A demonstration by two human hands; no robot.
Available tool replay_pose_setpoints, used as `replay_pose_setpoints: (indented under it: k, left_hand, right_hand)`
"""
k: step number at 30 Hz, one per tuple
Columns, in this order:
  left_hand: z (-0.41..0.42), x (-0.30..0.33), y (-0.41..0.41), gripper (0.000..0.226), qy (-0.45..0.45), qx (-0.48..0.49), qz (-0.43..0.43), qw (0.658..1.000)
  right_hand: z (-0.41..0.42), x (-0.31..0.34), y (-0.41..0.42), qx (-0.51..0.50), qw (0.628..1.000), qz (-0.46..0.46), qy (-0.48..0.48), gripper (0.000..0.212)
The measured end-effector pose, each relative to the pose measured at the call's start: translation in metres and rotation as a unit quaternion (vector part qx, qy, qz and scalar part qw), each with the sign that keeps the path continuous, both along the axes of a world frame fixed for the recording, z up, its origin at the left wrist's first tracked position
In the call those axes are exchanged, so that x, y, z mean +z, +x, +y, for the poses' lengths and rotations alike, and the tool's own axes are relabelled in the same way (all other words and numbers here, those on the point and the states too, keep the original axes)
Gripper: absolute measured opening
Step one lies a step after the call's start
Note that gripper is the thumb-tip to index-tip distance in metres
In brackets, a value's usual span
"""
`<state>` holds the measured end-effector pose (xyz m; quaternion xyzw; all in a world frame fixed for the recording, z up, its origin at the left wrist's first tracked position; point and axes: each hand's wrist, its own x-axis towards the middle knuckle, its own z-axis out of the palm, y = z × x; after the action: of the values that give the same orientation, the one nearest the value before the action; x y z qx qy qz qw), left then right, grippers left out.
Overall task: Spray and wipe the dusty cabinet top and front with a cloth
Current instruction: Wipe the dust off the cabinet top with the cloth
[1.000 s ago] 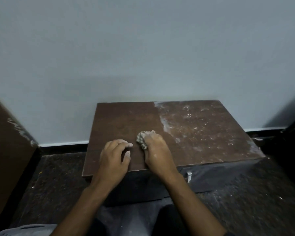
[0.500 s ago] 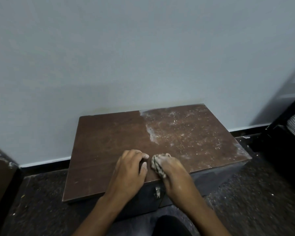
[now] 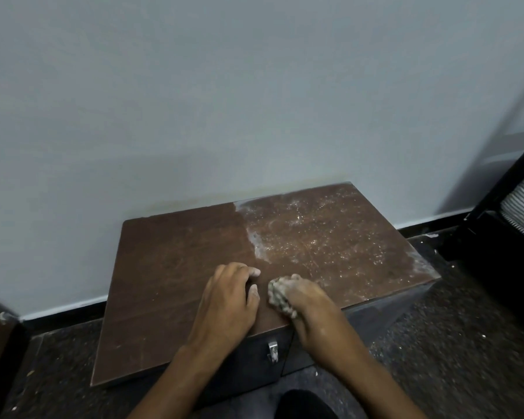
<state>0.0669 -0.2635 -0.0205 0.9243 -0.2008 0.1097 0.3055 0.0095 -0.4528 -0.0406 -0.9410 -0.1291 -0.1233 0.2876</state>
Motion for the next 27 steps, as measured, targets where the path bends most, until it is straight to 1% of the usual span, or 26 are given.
replay_pose_setpoints:
  k: [3, 5, 6, 7, 9, 10, 12, 15, 17, 18, 20, 22, 23, 25, 27]
  left_hand:
    - [0.0, 0.001, 0.002, 0.025, 0.006, -0.005, -0.002, 1.0]
    - [0.001, 0.001, 0.007, 0.024, 0.012, 0.0, -0.005, 1.0]
    - [0.002, 0.001, 0.012, 0.025, 0.015, 0.004, -0.003, 1.0]
    - [0.002, 0.001, 0.016, 0.026, 0.017, 0.01, 0.0, 1.0]
    - [0.003, 0.002, 0.027, 0.032, 0.02, 0.024, 0.014, 0.999]
    - [0.003, 0.003, 0.031, 0.034, 0.022, 0.028, 0.018, 0.999]
    - [0.002, 0.005, 0.039, 0.034, 0.034, 0.023, 0.012, 0.999]
    - [0.001, 0.012, 0.048, 0.034, 0.049, 0.012, -0.001, 0.999]
    - [0.0, 0.015, 0.056, 0.034, 0.056, 0.012, -0.008, 0.998]
    - [0.0, 0.016, 0.06, 0.034, 0.057, 0.013, -0.01, 0.998]
    - [0.0, 0.016, 0.069, 0.033, 0.056, 0.014, -0.016, 0.998]
    - [0.001, 0.013, 0.078, 0.032, 0.051, 0.012, -0.021, 0.998]
    - [0.001, 0.013, 0.082, 0.032, 0.05, 0.012, -0.021, 0.998]
    - [0.0, 0.011, 0.088, 0.032, 0.054, 0.013, -0.018, 0.998]
    - [0.001, 0.01, 0.095, 0.032, 0.057, 0.016, -0.017, 0.998]
  right_hand:
    - [-0.024, 0.005, 0.042, -0.104, 0.994, 0.015, -0.001, 0.036]
    - [-0.011, 0.014, 0.054, -0.129, 0.992, 0.012, -0.002, 0.031]
    - [0.003, 0.018, 0.053, -0.111, 0.994, 0.008, 0.008, 0.027]
    - [0.02, 0.021, 0.046, -0.069, 0.997, 0.003, 0.023, 0.026]
    - [0.045, 0.02, 0.027, 0.035, 0.999, -0.002, 0.034, 0.031]
    - [0.046, 0.017, 0.026, 0.058, 0.998, -0.004, 0.026, 0.034]
    - [0.027, 0.012, 0.048, 0.046, 0.999, -0.009, 0.018, 0.037]
    - [-0.002, 0.009, 0.094, -0.06, 0.998, 0.007, -0.002, 0.035]
    - [0.0, 0.012, 0.108, -0.092, 0.996, -0.001, -0.008, 0.032]
    - [0.007, 0.013, 0.106, -0.086, 0.996, -0.01, -0.007, 0.03]
    - [0.022, 0.013, 0.086, -0.025, 0.999, -0.024, 0.013, 0.025]
    - [0.029, 0.013, 0.065, 0.053, 0.998, -0.029, 0.019, 0.032]
    - [0.027, 0.012, 0.066, 0.073, 0.997, -0.026, 0.007, 0.036]
    - [0.017, 0.006, 0.09, 0.065, 0.997, -0.028, -0.002, 0.037]
    - [0.011, 0.004, 0.123, 0.006, 1.0, -0.026, 0.004, 0.036]
